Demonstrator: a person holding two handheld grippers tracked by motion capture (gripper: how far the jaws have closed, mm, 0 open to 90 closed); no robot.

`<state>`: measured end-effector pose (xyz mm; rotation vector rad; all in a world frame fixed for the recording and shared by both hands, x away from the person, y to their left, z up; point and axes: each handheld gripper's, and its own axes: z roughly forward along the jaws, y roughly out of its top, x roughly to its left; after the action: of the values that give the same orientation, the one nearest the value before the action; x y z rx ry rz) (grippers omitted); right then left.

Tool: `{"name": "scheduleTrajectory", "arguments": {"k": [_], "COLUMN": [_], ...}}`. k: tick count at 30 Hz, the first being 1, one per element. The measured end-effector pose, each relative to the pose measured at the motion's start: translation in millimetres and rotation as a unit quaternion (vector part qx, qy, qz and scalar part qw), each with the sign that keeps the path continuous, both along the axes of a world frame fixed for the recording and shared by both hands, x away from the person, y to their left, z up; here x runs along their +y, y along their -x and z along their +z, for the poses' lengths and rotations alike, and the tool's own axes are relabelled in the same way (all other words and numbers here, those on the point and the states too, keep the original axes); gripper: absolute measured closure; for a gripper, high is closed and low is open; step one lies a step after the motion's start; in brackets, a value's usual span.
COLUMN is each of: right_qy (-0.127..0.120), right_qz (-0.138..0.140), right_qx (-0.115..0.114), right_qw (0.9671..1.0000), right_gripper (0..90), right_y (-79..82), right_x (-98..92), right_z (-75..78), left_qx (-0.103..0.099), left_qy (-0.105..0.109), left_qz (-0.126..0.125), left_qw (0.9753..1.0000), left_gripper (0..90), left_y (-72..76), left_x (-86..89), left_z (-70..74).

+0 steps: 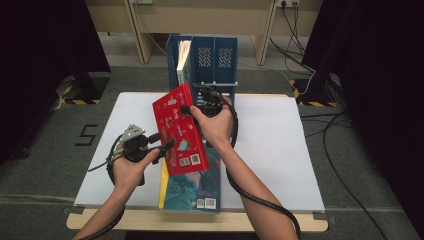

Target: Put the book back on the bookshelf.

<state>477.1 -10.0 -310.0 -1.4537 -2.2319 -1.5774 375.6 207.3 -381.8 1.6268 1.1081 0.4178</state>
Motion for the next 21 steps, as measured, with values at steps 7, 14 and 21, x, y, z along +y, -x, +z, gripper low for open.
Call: {"name": "scheduleTrajectory", "arguments": {"k": [7, 14, 21], "right_qy": [0.0, 0.005, 0.011], "right_qz": [-0.009, -0.018, -0.023], "right_qx": [-0.015, -0.022, -0.03], "right_qw": [0.9998, 0.9996, 0.9992], "right_gripper": [80.2, 80.1, 80.1], "right_y": [-6.1, -10.8, -11.0], "right_x": [9.0, 15.0, 19.5], "right_z": [1.6, -1.8, -2.6], "left_qx": [-0.011, -0.021, -0.024], "left_qy": [0.001, 0.0, -0.015], "left_qz": [-0.029, -0.051, -0.06], "left_qw": [0.9995, 0.9985, 0.9978], "left_gripper": [36.0, 35.6, 35.0], "left_y": [4.1, 5.9, 6.8], "left_x": [-18.1, -32.5, -44.6], "left_z": [12.6, 21.3, 21.8]}}
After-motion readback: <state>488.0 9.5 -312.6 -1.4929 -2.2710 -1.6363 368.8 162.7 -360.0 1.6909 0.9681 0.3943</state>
